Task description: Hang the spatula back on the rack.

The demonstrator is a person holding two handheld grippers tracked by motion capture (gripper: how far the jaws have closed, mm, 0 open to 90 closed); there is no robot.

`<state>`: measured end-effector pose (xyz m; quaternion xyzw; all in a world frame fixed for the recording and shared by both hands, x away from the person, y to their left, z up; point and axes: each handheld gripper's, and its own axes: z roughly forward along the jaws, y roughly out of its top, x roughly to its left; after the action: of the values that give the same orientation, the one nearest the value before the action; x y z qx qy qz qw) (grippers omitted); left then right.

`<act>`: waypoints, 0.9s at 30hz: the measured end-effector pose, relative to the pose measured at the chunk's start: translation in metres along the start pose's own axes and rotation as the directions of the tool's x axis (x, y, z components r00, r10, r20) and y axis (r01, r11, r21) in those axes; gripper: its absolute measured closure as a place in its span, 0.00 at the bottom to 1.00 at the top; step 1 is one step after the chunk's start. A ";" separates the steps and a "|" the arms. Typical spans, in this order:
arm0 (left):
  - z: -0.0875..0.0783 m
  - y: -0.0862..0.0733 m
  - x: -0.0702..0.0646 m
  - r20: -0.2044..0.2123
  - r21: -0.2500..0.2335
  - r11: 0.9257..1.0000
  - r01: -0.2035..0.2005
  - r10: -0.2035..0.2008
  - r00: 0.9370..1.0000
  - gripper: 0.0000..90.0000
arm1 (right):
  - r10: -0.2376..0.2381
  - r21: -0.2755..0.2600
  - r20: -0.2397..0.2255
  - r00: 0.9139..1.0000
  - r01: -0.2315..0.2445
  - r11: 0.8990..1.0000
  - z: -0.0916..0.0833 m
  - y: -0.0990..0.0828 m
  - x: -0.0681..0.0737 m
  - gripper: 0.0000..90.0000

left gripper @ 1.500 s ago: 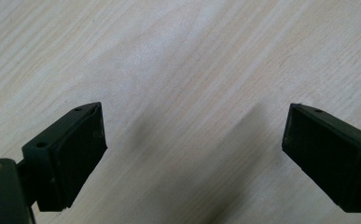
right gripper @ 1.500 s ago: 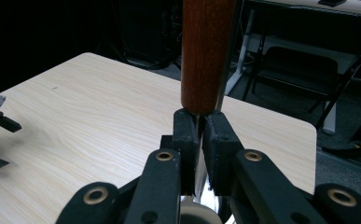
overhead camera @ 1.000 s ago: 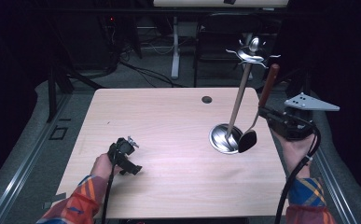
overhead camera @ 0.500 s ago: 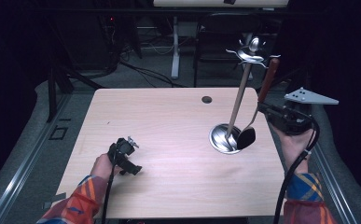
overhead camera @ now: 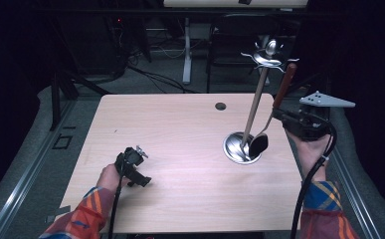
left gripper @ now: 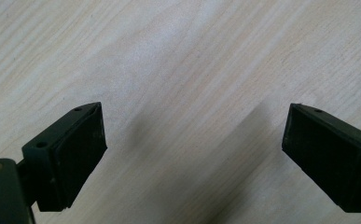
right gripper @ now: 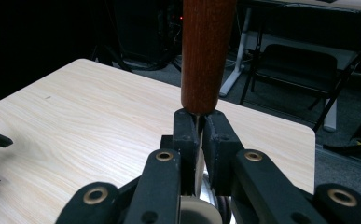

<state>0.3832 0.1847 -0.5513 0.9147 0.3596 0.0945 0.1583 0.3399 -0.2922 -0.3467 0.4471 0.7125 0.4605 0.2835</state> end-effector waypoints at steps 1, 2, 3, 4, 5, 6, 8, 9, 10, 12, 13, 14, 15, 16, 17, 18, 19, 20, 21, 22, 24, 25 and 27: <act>0.000 0.000 0.000 0.000 -0.001 1.000 0.000 0.000 1.000 0.07 | 0.000 0.000 -0.003 1.000 0.000 1.000 0.001 0.000 0.000 0.94; 0.000 0.000 0.000 0.001 -0.002 1.000 0.001 -0.001 1.000 0.07 | 0.000 0.001 -0.003 1.000 0.000 1.000 0.001 0.000 0.000 0.93; 0.000 0.000 0.000 0.000 -0.001 1.000 0.000 0.000 1.000 0.07 | -0.003 0.002 -0.003 1.000 0.003 1.000 0.001 0.000 0.000 0.94; 0.000 0.000 0.000 0.001 -0.001 1.000 0.000 0.000 1.000 0.07 | -0.006 0.003 -0.002 1.000 0.006 1.000 0.001 0.000 0.000 0.93; 0.000 0.000 0.000 0.001 -0.002 1.000 0.001 -0.001 1.000 0.07 | -0.006 0.004 -0.004 1.000 0.006 1.000 0.001 0.000 0.000 0.93; 0.000 0.000 0.000 0.000 0.000 1.000 0.000 0.000 1.000 0.07 | -0.006 0.007 -0.008 1.000 0.006 1.000 0.002 0.001 0.000 0.93; 0.000 0.000 0.000 0.000 0.000 1.000 -0.001 0.001 1.000 0.07 | -0.005 0.012 -0.009 1.000 0.005 1.000 0.002 0.001 0.000 0.94; 0.000 0.000 0.000 0.000 -0.003 1.000 0.000 0.000 1.000 0.07 | -0.003 0.012 -0.010 1.000 0.003 1.000 0.003 0.002 -0.001 0.94; 0.000 0.000 0.000 0.001 -0.002 1.000 0.001 -0.001 1.000 0.07 | -0.003 0.012 -0.010 1.000 0.003 1.000 0.003 0.002 -0.001 0.94; 0.000 0.000 0.000 0.000 -0.002 1.000 0.002 -0.002 1.000 0.07 | 0.000 0.016 -0.009 1.000 0.001 1.000 0.004 0.002 -0.002 0.93; 0.000 0.000 0.000 0.000 -0.002 1.000 0.002 -0.002 1.000 0.07 | 0.001 0.016 -0.011 1.000 -0.001 1.000 0.005 0.002 -0.002 0.94; 0.000 0.000 0.000 0.000 0.000 1.000 0.001 -0.001 1.000 0.07 | 0.002 0.021 -0.011 1.000 -0.002 1.000 0.006 0.002 -0.003 0.93; 0.000 0.000 0.000 0.000 0.000 1.000 0.002 -0.002 1.000 0.07 | 0.002 0.021 -0.011 1.000 -0.002 1.000 0.006 0.002 -0.003 0.93; 0.000 0.000 0.000 -0.001 0.001 1.000 0.001 -0.001 1.000 0.07 | 0.000 0.024 -0.010 1.000 0.000 1.000 0.006 0.002 -0.003 0.93; 0.000 0.000 0.000 -0.001 0.000 1.000 0.003 -0.003 1.000 0.07 | 0.002 0.025 -0.011 1.000 -0.001 1.000 0.007 0.002 -0.003 0.93; 0.000 0.000 0.000 0.000 0.001 1.000 0.003 -0.003 1.000 0.07 | 0.000 0.026 -0.012 1.000 0.000 1.000 0.007 0.002 -0.003 0.93; 0.000 0.000 0.000 -0.001 0.003 1.000 0.000 0.000 1.000 0.07 | -0.002 0.028 -0.012 1.000 0.002 1.000 0.008 0.002 -0.003 0.93; 0.000 0.000 0.000 0.000 0.003 1.000 0.003 -0.003 1.000 0.07 | -0.001 0.028 -0.015 1.000 0.001 1.000 0.008 0.003 -0.004 0.93; 0.000 0.000 0.000 0.000 0.003 1.000 0.003 -0.003 1.000 0.07 | -0.001 0.032 -0.016 1.000 0.002 0.999 0.008 0.003 -0.004 0.93; 0.000 0.000 0.000 0.000 0.003 1.000 0.003 -0.003 1.000 0.07 | 0.000 0.028 -0.018 1.000 0.000 1.000 0.009 0.004 -0.003 0.93; 0.001 0.000 0.000 0.002 0.004 1.000 0.005 -0.005 1.000 0.07 | -0.001 0.033 -0.021 1.000 0.002 0.999 0.010 0.005 -0.004 0.93; 0.001 0.000 0.000 0.002 0.004 1.000 0.005 -0.005 1.000 0.07 | -0.001 0.033 -0.021 1.000 0.002 0.999 0.010 0.005 -0.004 0.93; 0.001 0.000 0.000 -0.001 0.005 1.000 0.001 -0.001 1.000 0.07 | 0.000 0.034 -0.021 1.000 0.001 0.999 0.011 0.005 -0.004 0.93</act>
<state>0.3834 0.1850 -0.5521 0.9148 0.3605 0.0941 0.1558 0.3528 -0.2906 -0.3466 0.4468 0.7233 0.4529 0.2684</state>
